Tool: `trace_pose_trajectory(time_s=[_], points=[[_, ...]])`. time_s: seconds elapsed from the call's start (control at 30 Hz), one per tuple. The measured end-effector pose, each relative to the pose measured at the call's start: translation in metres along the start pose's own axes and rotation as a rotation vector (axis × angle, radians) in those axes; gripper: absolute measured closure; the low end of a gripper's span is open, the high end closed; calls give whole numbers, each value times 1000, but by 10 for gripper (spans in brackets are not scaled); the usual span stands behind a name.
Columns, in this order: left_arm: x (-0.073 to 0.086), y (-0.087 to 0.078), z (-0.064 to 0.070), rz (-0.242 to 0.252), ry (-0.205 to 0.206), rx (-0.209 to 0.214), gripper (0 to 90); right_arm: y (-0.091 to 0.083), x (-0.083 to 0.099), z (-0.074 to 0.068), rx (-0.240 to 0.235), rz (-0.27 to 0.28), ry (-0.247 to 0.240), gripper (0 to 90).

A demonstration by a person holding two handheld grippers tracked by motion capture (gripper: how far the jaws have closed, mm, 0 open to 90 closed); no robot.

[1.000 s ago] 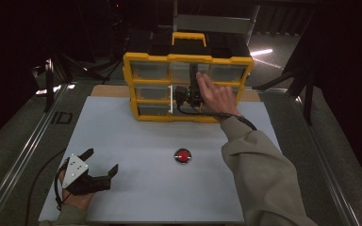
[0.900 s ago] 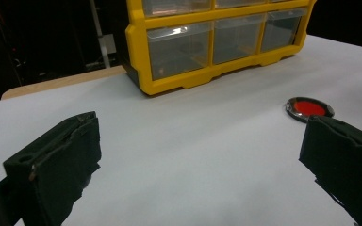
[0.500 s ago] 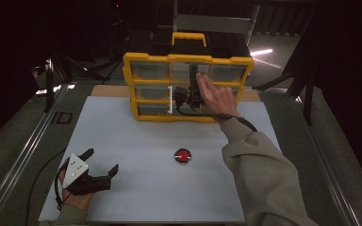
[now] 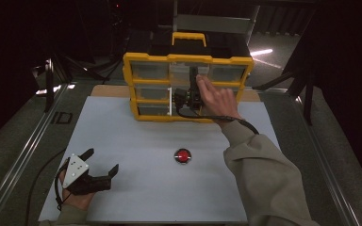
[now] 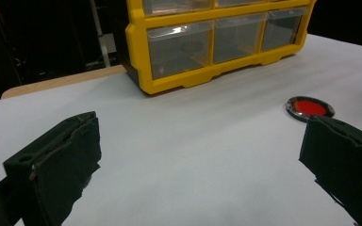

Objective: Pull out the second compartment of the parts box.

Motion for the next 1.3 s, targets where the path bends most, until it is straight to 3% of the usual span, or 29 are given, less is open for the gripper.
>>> trace_pose_trajectory(time_s=[1.3], points=[[0, 0, 0, 2, -2, -2, 0, -30, 1, 3, -13, 32, -2, 799]])
Point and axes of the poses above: each handheld gripper's, and its own axes: y roughly forward along the jaws, x roughly out of its underside, z roughly to its right, the point moved 10 cm from there along y, roughly forward along the jaws, and after that the axes turned 2 degrees about -z, right-handed, at the moved point
